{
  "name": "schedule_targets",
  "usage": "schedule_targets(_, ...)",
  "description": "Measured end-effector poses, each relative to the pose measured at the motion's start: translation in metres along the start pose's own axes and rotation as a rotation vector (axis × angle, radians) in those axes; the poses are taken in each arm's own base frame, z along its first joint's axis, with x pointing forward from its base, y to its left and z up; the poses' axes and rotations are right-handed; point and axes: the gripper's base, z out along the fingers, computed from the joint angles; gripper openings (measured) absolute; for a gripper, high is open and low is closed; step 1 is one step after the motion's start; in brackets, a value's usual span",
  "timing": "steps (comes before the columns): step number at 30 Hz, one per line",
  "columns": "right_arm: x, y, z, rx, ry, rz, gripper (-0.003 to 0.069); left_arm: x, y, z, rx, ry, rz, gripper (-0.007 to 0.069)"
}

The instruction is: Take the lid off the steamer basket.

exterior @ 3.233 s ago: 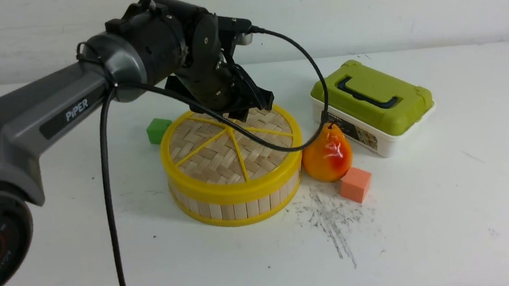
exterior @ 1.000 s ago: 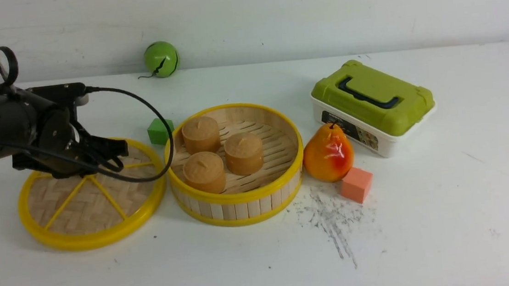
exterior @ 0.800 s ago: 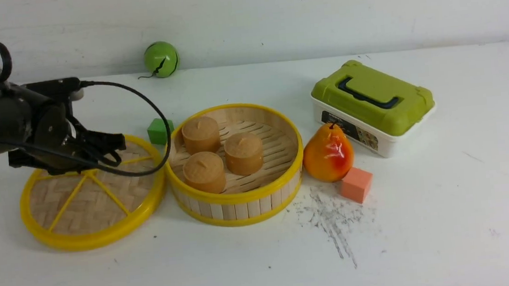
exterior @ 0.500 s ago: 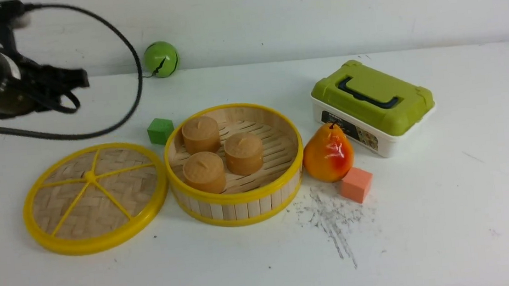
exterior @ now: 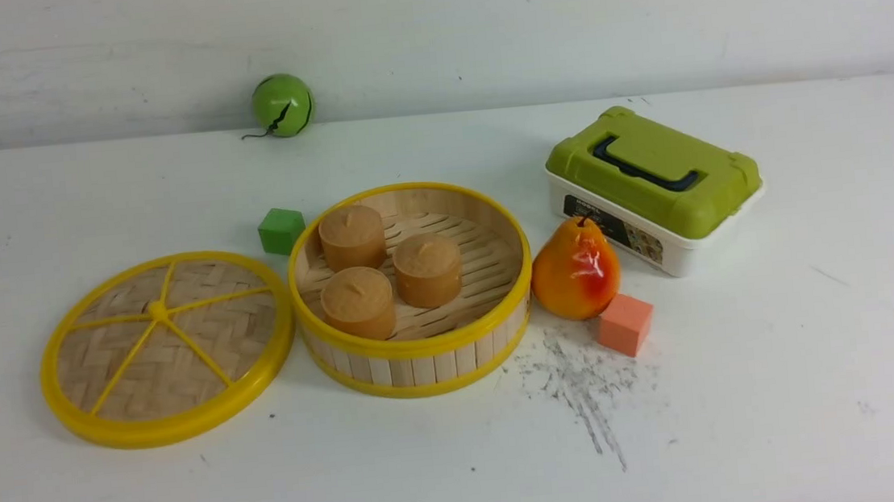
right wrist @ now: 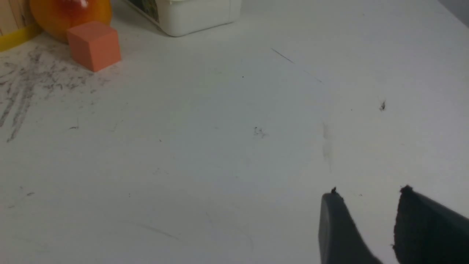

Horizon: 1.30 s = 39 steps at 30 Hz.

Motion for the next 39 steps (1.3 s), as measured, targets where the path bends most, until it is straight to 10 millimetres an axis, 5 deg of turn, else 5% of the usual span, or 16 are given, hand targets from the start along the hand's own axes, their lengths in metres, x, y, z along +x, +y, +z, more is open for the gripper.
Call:
schedule_targets(10, 0.000, 0.000, 0.000, 0.000, 0.000, 0.000, 0.0240, 0.098, 0.020, -0.063, 0.074, 0.124, 0.001, -0.0013)
schedule_targets(14, 0.000, 0.000, 0.000, 0.000, 0.000, 0.000, 0.0240, 0.120, 0.018, -0.091, 0.180, 0.093, -0.031, -0.0013)
schedule_targets(19, 0.000, 0.000, 0.000, 0.000, 0.000, 0.000, 0.0240, 0.134, 0.015, -0.112, 0.282, 0.030, -0.007, -0.0013)
schedule_targets(27, 0.000, 0.000, 0.000, 0.000, 0.000, 0.000, 0.0240, 0.139, 0.017, -0.113, 0.285, 0.005, 0.032, -0.0013)
schedule_targets(34, 0.000, 0.000, 0.000, 0.000, 0.000, 0.000, 0.0240, 0.132, 0.028, -0.113, 0.191, -0.203, 0.038, -0.0013)
schedule_targets(39, 0.000, 0.000, 0.000, 0.000, 0.000, 0.000, 0.0240, 0.154, 0.044, -0.114, 0.069, -0.344, 0.336, -0.0013)
